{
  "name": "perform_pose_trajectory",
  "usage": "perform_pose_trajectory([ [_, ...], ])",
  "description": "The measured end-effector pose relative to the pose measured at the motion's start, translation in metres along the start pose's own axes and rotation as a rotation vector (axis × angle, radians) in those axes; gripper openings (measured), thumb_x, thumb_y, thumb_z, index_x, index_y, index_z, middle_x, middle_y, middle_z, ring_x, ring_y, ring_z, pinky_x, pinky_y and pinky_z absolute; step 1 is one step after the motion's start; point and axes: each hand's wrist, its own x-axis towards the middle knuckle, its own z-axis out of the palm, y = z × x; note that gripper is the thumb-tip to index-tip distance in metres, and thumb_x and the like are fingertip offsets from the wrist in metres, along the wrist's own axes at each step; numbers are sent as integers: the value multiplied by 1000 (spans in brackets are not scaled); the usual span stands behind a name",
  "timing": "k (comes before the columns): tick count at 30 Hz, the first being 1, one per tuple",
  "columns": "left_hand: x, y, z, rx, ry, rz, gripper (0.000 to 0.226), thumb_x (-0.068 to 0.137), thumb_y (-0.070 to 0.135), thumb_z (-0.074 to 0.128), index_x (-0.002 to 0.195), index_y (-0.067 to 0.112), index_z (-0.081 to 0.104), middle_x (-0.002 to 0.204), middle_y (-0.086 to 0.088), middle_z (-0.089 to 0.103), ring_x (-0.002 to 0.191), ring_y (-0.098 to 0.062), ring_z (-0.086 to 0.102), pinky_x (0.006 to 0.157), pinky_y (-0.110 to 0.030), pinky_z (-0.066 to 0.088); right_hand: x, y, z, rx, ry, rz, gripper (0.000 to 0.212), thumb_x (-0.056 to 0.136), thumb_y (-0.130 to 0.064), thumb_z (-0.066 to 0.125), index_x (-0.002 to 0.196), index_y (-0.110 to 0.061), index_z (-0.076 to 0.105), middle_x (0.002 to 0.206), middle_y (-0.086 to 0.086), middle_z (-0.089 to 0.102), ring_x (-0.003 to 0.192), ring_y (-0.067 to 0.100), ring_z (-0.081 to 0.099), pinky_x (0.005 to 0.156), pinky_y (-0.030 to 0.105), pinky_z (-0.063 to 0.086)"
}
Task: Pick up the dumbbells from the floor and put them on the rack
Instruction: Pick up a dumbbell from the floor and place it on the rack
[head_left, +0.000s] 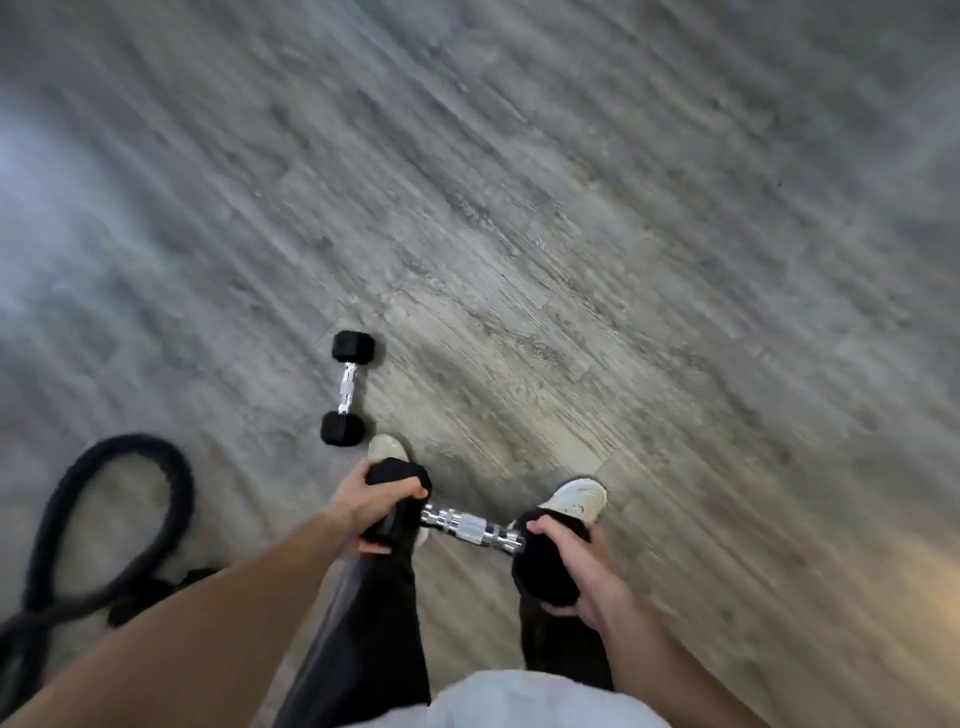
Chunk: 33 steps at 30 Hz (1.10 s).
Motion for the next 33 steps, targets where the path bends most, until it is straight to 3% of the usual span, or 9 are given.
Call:
perform_pose_trajectory([
  [5, -106, -62, -29, -313, -3, -28, 57, 51, 26, 87, 101, 23, 59, 95, -16, 70, 73, -32, 71, 58, -50, 60, -105, 6, -11, -211, -18, -98, 64, 56, -31, 92, 107, -28, 54, 105, 13, 69, 92, 34, 71, 75, 56, 62],
  [8, -141, -115, -47, -487, 30, 11, 59, 49, 25, 89, 100, 13, 63, 85, -15, 72, 73, -33, 71, 61, -47, 63, -145, 15, 4, -365, -18, -211, 56, 53, -21, 90, 100, -14, 60, 90, 15, 71, 74, 26, 70, 43, 24, 54],
  [11, -161, -182, -66, -655, 51, -20, 30, 65, 12, 87, 83, 4, 64, 57, -11, 66, 55, -29, 64, 50, -37, 56, -130, 39, 25, -610, -31, -313, 74, 35, -30, 91, 101, -3, 73, 90, 16, 76, 71, 25, 73, 45, 21, 54],
  [14, -176, -248, -83, -855, -19, -50, 44, 61, 13, 86, 95, 1, 61, 68, -17, 56, 53, -31, 55, 55, -43, 48, -89, 67, 51, -797, -75, -346, 94, 22, -42, 96, 106, -6, 75, 93, 16, 78, 79, 29, 77, 60, 34, 63],
  [18, -204, -338, -119, -1128, 45, -63, 17, 71, 4, 76, 67, 11, 62, 72, -13, 48, 55, -21, 47, 54, -32, 44, -194, 136, 128, -992, -110, -423, 79, 32, -36, 88, 103, -8, 70, 92, 17, 76, 76, 29, 76, 48, 28, 55],
  [22, -218, -441, -156, -1299, 149, -107, 40, 71, 12, 82, 102, 17, 58, 85, -19, 64, 57, -28, 61, 50, -39, 55, -245, 223, 189, -1135, -215, -444, 66, 54, -25, 92, 109, -14, 56, 100, 23, 70, 80, 37, 75, 62, 54, 64],
  [25, -232, -512, -183, -1393, 240, -152, 49, 65, 18, 85, 106, 23, 59, 96, -17, 68, 66, -31, 66, 57, -46, 59, -238, 278, 233, -1274, -254, -445, 75, 44, -35, 94, 108, -23, 58, 104, 24, 71, 80, 40, 75, 69, 71, 56],
  [29, -249, -591, -217, -1549, 324, -173, 44, 68, 19, 84, 103, 22, 58, 94, -14, 68, 68, -30, 67, 56, -43, 59, -232, 345, 303, -1506, -298, -444, 94, 32, -43, 96, 117, -17, 66, 108, 24, 70, 76, 36, 71, 66, 58, 58],
  [33, -255, -668, -247, -1721, 389, -258, 45, 58, 19, 85, 98, 21, 63, 93, -16, 70, 80, -35, 70, 73, -59, 57, -302, 437, 374, -1717, -359, -413, 67, 49, -39, 86, 108, -14, 66, 95, 21, 72, 72, 33, 71, 64, 51, 60],
])
